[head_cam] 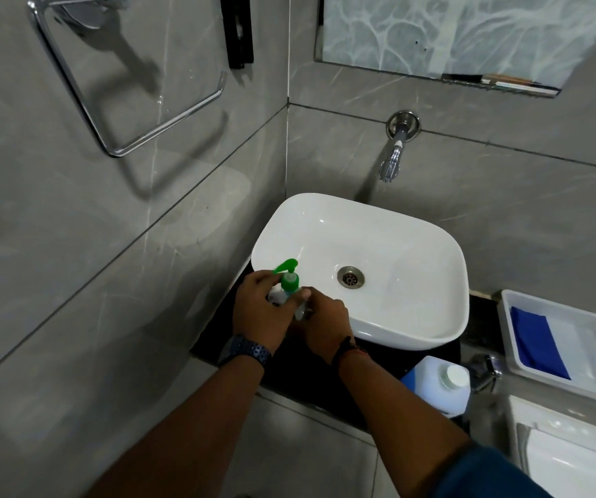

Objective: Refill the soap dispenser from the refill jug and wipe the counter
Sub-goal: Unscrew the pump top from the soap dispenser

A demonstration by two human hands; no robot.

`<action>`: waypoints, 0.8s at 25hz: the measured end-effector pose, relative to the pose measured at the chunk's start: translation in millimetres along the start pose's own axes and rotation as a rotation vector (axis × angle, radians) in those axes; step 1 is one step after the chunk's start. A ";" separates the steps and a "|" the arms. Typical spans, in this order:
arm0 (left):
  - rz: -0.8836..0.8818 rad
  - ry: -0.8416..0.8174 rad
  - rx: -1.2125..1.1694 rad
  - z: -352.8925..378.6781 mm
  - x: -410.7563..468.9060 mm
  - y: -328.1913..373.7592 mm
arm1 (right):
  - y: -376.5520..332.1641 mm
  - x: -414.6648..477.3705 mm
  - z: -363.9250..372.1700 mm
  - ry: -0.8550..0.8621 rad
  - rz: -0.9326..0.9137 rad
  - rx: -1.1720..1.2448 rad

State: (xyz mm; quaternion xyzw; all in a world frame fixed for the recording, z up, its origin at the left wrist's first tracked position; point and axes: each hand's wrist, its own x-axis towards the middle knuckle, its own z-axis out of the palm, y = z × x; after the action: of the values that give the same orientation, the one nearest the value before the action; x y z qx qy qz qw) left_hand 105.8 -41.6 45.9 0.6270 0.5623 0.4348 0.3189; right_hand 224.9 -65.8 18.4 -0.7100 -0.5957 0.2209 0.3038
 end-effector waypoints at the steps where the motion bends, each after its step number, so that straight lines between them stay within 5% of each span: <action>1: 0.024 0.026 -0.007 -1.0 -1.9 0.5 | 0.9 1.6 -3.5 0.008 0.008 -0.002; 4: 0.075 0.053 0.021 -11.0 -4.1 -13.1 | 2.7 5.9 -13.4 0.012 0.015 -0.051; 10: -0.110 -0.353 -0.050 -6.9 3.3 -28.2 | -8.2 10.5 -34.9 0.043 -0.027 0.110; 15: -0.178 -0.238 -0.158 7.2 5.7 -25.5 | -12.4 9.1 -45.6 -0.038 -0.085 0.271; 20: -0.225 -0.253 -0.127 13.1 7.4 -22.6 | -33.2 11.1 -55.0 0.228 -0.127 0.368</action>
State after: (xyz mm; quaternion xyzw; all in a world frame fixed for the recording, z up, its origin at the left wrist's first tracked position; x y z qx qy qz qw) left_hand 107.9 -29.4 21.8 0.5885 0.5555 0.3489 0.4726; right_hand 240.5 -60.7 81.4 -0.6240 -0.5506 0.2247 0.5069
